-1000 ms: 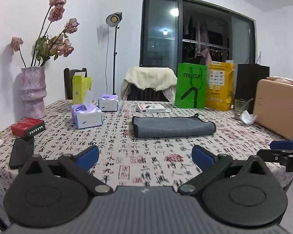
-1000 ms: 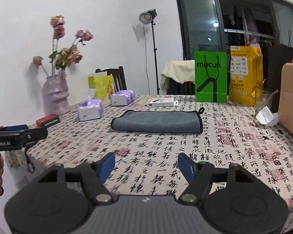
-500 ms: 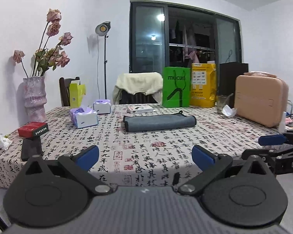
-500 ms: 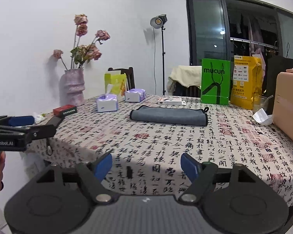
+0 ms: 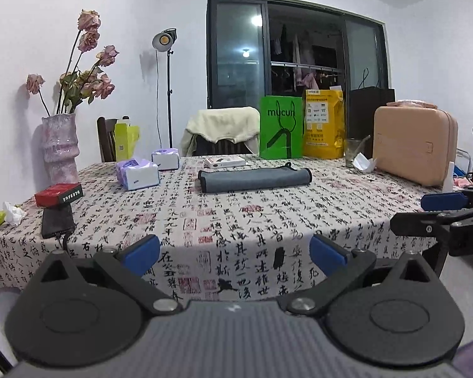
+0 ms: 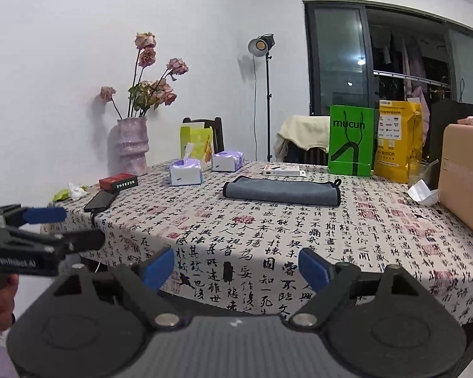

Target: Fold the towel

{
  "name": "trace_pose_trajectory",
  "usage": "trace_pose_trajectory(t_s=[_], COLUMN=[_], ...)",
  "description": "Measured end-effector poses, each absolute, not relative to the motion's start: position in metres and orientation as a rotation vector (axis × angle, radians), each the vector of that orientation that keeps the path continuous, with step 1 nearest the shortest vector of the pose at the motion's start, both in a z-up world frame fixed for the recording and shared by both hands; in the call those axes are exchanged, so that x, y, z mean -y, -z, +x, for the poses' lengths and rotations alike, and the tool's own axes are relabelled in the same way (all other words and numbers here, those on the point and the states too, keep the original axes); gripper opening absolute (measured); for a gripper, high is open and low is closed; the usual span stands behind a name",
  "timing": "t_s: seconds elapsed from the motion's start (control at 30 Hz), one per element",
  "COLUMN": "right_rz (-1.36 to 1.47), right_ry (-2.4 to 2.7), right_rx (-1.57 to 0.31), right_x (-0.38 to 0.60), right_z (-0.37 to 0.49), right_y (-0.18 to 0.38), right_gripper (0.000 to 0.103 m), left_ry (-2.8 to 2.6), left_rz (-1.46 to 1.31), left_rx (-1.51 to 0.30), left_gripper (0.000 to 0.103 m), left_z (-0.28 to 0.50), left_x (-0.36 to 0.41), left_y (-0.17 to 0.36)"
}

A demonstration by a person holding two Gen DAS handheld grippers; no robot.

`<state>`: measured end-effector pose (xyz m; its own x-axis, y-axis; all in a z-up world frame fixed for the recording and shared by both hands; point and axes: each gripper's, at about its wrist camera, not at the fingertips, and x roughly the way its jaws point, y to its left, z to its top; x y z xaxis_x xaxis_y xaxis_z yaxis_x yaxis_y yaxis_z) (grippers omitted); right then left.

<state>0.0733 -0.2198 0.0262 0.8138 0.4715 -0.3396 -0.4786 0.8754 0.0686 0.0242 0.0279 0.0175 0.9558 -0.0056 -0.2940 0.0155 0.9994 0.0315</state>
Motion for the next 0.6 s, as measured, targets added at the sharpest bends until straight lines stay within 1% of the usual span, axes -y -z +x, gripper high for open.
trace_pose_trajectory(t_s=[0.6], right_rz=[0.037], right_ry=[-0.463], right_rx=[-0.386], right_x=[0.236], right_z=[0.039], right_y=[-0.01], right_gripper=[0.088], left_ry=[0.029], left_rz=[0.004], left_rx=[-0.308], left_gripper=[0.103], left_z=[-0.001], left_x=[-0.024], left_y=[-0.013])
